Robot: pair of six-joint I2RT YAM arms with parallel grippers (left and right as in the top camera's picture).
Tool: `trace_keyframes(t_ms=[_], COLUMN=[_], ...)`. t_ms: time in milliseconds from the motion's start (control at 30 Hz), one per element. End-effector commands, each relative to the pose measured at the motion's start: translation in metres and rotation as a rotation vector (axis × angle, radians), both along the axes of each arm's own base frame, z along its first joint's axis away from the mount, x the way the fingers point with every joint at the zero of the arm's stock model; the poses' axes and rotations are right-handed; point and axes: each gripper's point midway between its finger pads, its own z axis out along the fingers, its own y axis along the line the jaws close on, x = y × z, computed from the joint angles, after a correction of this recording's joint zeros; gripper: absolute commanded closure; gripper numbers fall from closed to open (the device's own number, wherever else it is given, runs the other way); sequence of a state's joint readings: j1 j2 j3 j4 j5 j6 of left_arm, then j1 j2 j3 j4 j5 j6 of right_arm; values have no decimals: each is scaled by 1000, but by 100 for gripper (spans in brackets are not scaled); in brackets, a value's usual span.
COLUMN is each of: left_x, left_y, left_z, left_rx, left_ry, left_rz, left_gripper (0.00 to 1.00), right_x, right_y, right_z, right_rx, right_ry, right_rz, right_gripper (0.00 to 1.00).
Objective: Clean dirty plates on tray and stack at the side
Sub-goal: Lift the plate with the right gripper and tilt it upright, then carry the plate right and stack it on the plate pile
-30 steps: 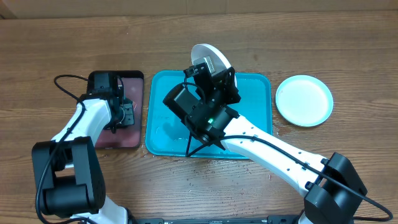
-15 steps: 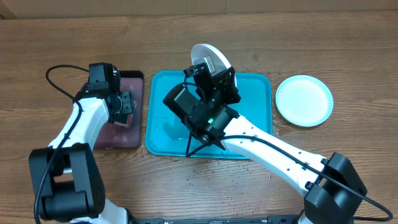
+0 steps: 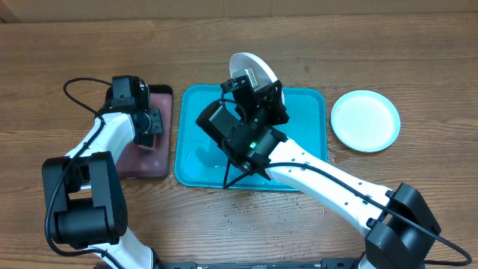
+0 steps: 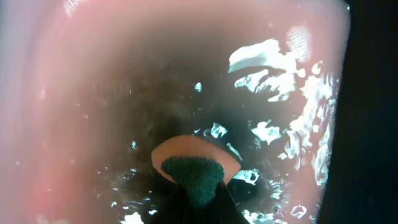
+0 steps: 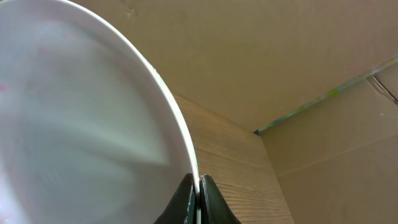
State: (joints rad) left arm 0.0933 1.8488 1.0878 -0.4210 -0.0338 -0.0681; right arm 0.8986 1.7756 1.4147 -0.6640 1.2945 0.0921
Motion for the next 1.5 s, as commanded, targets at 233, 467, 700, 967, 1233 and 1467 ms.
trace_keyframes(t_ms=[233, 467, 700, 967, 1233, 1467], left_x=[-10, -35, -39, -39, -39, -39], left_y=[4, -4, -8, -8, -8, -8], left_z=[36, 28, 27, 27, 27, 27], left_rx=[6, -37, -63, -63, -63, -62], left_ry=[29, 134, 148, 148, 148, 148], left_rz=[27, 46, 39, 39, 39, 39], left_gripper=[21, 22, 21, 21, 20, 20], right_x=[1, 19, 39, 45, 14, -21], right_y=[0, -14, -70, -151, -245, -292], right_z=[32, 5, -53, -95, -123, -154], right_rx=[84, 331, 738, 1197, 1343, 1368], right_ry=[-93, -52, 166, 441, 459, 458], right_rz=[-18, -54, -236, -408, -670, -839], right_gripper=[96, 96, 96, 96, 96, 96])
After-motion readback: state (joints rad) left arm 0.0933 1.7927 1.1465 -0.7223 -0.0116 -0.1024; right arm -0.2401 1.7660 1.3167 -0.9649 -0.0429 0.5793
